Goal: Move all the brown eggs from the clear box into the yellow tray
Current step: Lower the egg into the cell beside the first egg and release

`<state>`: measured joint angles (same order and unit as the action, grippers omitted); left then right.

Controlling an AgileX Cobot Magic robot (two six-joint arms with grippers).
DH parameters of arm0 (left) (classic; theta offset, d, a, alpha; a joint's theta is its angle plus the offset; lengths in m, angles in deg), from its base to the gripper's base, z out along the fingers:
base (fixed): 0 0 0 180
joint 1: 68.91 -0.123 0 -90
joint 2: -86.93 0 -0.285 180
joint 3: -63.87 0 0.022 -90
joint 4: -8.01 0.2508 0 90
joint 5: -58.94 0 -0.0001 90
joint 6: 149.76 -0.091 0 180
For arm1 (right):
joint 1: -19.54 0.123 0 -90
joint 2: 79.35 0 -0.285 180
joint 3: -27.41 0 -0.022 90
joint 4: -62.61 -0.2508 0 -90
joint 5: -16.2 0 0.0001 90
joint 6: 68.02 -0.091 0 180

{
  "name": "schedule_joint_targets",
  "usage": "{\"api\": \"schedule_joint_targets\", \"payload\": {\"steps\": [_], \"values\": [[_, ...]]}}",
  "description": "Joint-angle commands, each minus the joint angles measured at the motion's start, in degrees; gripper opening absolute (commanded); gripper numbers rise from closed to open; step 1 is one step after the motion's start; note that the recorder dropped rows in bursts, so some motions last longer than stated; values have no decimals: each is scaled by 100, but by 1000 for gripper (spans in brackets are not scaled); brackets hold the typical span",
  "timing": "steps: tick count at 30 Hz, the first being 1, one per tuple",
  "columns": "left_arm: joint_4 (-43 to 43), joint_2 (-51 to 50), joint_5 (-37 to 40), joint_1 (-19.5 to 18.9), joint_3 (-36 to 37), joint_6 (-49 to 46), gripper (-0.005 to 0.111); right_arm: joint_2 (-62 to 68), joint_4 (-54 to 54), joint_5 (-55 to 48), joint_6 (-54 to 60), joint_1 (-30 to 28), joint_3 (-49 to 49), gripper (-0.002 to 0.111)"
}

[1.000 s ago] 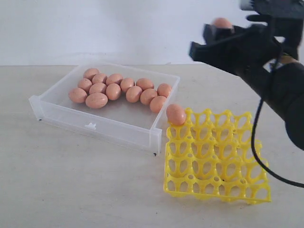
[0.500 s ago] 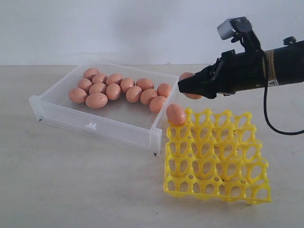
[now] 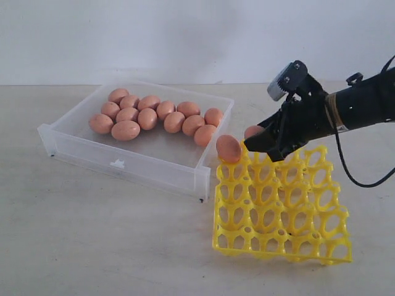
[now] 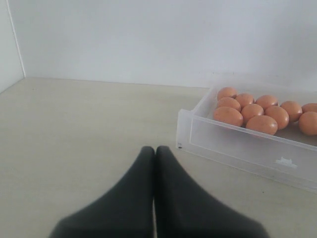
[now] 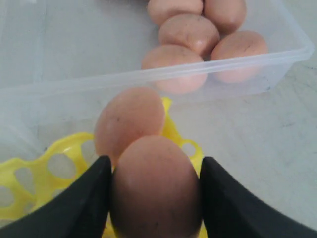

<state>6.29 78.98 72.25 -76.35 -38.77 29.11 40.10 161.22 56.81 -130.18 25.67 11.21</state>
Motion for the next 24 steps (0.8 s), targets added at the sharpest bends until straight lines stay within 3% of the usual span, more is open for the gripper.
{"api": "schedule_joint_targets", "payload": {"steps": [1,4,10,12,24], "values": [[-31,17,0,31,-15,-3,-4,180,-645,146,322,-29,31,0],[-31,17,0,31,-15,-3,-4,227,-1055,144,472,-29,31,1],[-31,17,0,31,-15,-3,-4,227,-1073,218,436,-29,31,49],[-31,17,0,31,-15,-3,-4,227,-1073,150,412,-29,31,58],[-31,17,0,31,-15,-3,-4,97,-1220,137,412,-29,31,61]]}}
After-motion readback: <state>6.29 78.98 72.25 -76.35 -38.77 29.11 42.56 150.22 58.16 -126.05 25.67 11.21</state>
